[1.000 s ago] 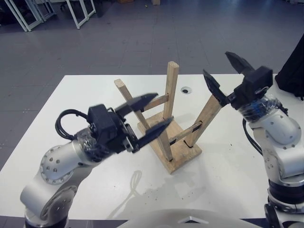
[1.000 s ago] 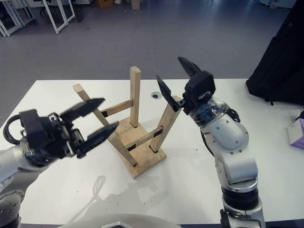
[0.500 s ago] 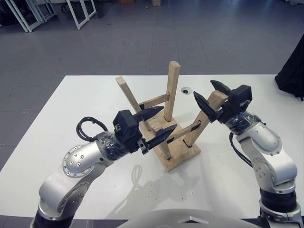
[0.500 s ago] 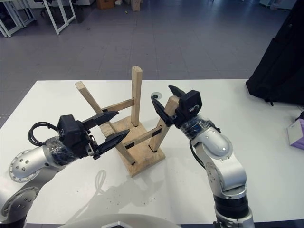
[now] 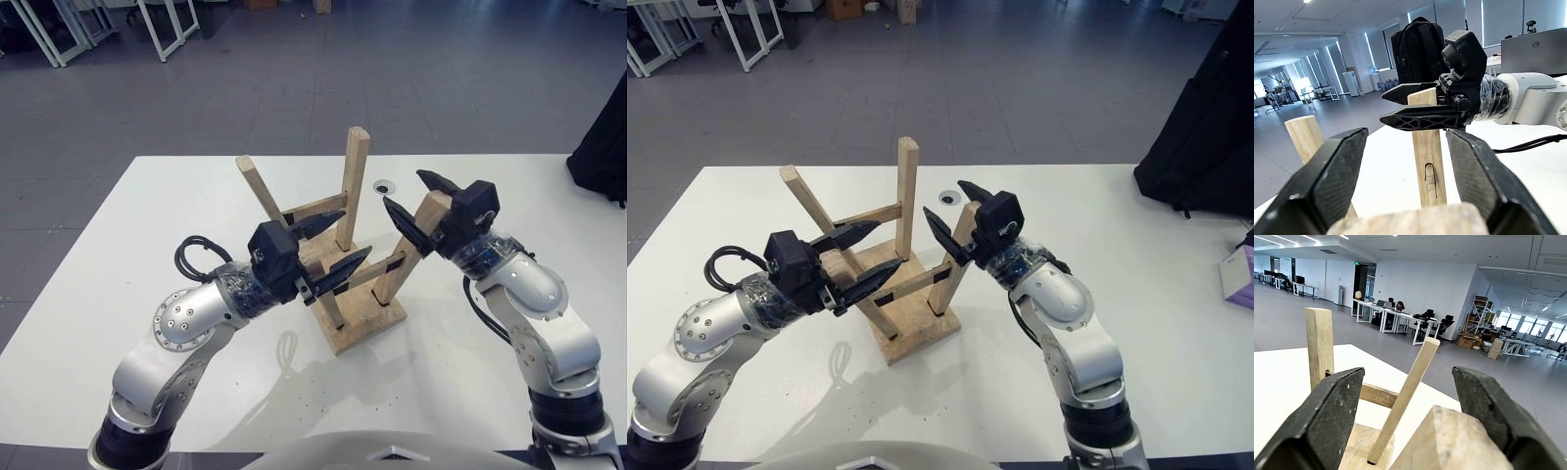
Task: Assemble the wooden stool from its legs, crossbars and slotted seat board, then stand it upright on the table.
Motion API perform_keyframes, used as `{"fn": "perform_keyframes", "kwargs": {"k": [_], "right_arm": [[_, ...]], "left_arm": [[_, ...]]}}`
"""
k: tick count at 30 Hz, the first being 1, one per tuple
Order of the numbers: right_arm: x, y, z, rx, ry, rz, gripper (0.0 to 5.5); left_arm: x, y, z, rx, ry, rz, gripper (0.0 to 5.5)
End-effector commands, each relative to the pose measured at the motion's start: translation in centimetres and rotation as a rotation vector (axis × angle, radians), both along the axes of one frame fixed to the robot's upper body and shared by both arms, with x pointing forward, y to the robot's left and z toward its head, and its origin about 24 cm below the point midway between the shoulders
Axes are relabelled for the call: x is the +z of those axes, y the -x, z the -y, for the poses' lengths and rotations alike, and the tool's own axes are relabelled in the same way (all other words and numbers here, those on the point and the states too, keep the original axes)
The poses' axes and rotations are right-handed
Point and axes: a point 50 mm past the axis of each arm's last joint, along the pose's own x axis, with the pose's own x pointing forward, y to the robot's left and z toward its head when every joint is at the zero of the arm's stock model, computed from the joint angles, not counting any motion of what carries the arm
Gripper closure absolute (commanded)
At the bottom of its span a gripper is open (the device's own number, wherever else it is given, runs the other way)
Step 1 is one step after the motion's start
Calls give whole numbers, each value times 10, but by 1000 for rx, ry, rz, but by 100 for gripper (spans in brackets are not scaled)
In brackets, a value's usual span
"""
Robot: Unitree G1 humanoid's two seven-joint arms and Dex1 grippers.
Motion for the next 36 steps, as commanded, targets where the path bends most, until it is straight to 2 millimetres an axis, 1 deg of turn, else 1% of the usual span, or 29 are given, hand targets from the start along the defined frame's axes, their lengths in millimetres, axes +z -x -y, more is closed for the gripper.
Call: {"fn": "perform_keyframes", "kwargs": {"k": [1,4,6,8,11,14,18,21,26,28,30,33,36], "right_arm": [[-6,11,-30,282,22,-90,222],[-14,11,-32,307,25,-154,222],[-19,7,-27,281,39,-179,222],[-24,0,-18,219,33,-196,222],[-24,-8,-5,144,-2,-211,222],[-23,-13,5,115,-4,-207,222],[-17,-20,27,51,-4,-175,222],[-3,-23,31,44,-49,-129,222],[33,-31,29,49,-126,-21,222],[53,-34,26,63,-178,25,222],[74,-38,25,72,-271,55,222],[93,-42,25,84,-356,58,222],[102,-47,23,106,-393,40,222]], "left_arm": [[-24,0,8,-38,-57,-115,256],[-27,-5,9,-38,-69,-111,256],[-28,-7,9,-33,-73,-105,256],[-27,-7,7,-23,-75,-94,256],[-26,-8,5,-19,-76,-83,256],[-27,-9,3,-13,-81,-77,256],[-28,-8,0,-9,-96,-71,256],[-29,-8,-2,-7,-100,-73,256],[-27,-8,-2,-10,-110,-58,256],[-26,-8,-2,-15,-112,-55,256],[-27,-7,-2,-18,-115,-57,256],[-27,-8,-2,-21,-116,-59,256],[-27,-8,-1,-21,-116,-61,256]]}}
